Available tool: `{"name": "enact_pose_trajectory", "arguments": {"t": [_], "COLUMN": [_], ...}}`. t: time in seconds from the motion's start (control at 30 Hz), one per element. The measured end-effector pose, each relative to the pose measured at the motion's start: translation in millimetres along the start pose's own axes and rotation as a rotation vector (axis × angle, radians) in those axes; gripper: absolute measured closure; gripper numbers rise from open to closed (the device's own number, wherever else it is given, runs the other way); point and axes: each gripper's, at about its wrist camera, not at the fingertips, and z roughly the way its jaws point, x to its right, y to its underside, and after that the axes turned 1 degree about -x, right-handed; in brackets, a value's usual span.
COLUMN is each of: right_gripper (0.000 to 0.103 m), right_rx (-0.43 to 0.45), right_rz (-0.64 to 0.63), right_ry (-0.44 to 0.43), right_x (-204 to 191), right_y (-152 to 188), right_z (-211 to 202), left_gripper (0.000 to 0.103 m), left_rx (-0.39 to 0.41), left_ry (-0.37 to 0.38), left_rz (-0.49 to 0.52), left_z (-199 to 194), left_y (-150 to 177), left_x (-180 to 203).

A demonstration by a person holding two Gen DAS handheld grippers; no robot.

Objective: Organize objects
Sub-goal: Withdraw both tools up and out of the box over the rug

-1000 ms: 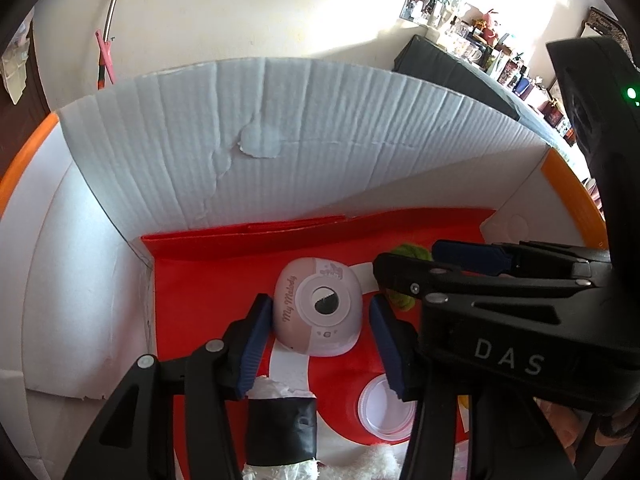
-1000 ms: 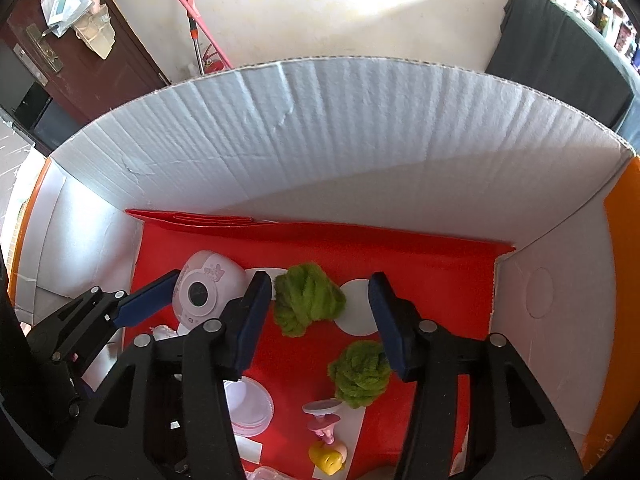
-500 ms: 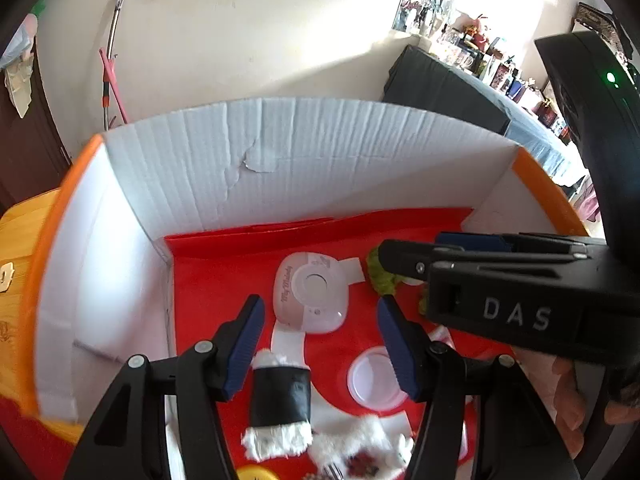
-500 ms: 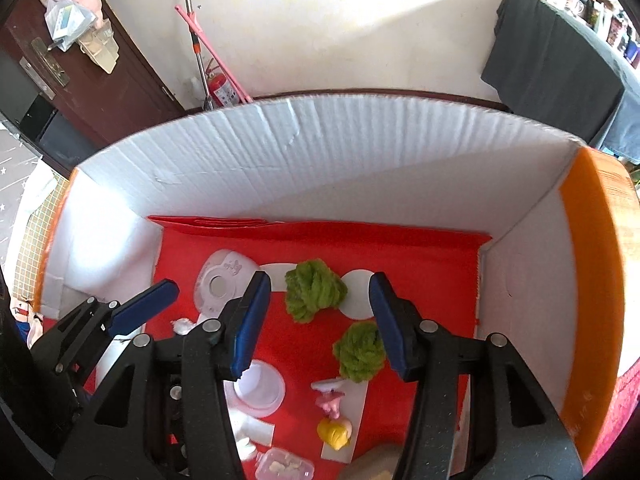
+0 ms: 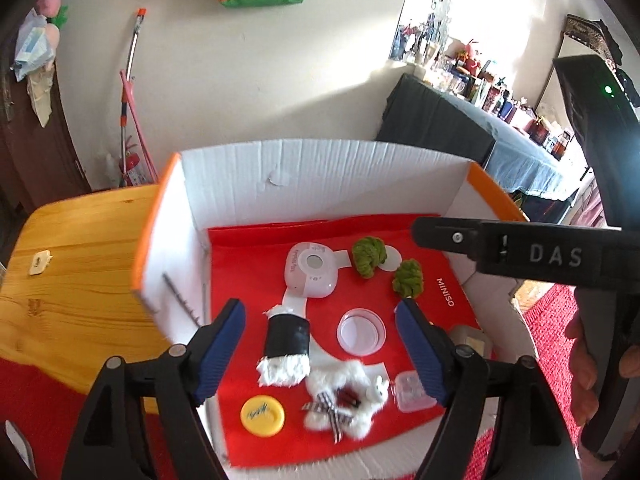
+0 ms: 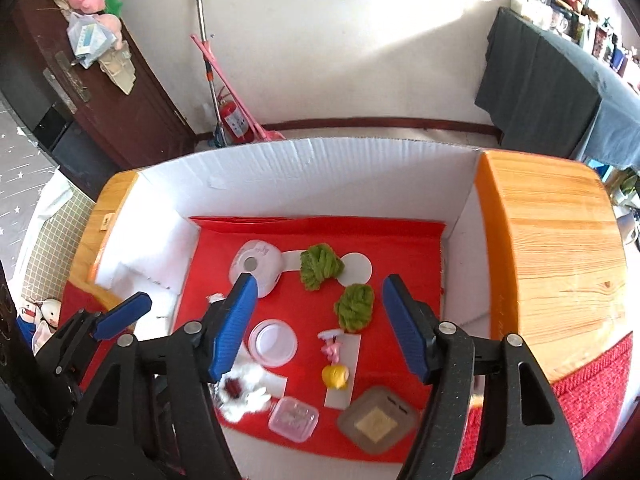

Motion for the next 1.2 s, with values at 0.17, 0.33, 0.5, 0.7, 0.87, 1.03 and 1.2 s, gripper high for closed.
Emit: {"name": "enact_pose_trajectory", "arguments": {"t": [0.17,0.33,0.5,0.7,0.87,1.03,1.2], "right_gripper": [0.031,0.029,0.023,0.020,0.015,0.008,0.007], "right_rx": [0.042,0.101,0.174,0.266,0.358,0.433,0.451], "right_rz": [-0.028,-0.057,-0.112,-0.108,-0.106,-0.100,-0.129], "right_ry": [-0.002,-0.004,0.012,0.012,0.051,0.099,0.147], "right_x": [-6,-7,-13,-6,4,13,13], "right_y": [10,25,44,72,101,122,137], "right_z": [-23,-49,-69,-88,-91,-84,-66], "left_gripper": [0.014,0.012,0.004,0.003,0.002,0.000,0.000], "left_rx": [0.050,0.106,0.166,0.211,0.255,0.293,0.292], "left_ry": [-0.007,-0.032,-0.073,-0.078,-0.098,-0.096,-0.088], "left_rz": [-0.003,0.008,0.042,0.036,0.063,0.079,0.052], "left_z": [-22,-40,-57,-65,-67,-66,-57], "left_y": [2,16,30,49,64,76,83], "left_x": [1,0,1,-4,-1,3,-1]}}
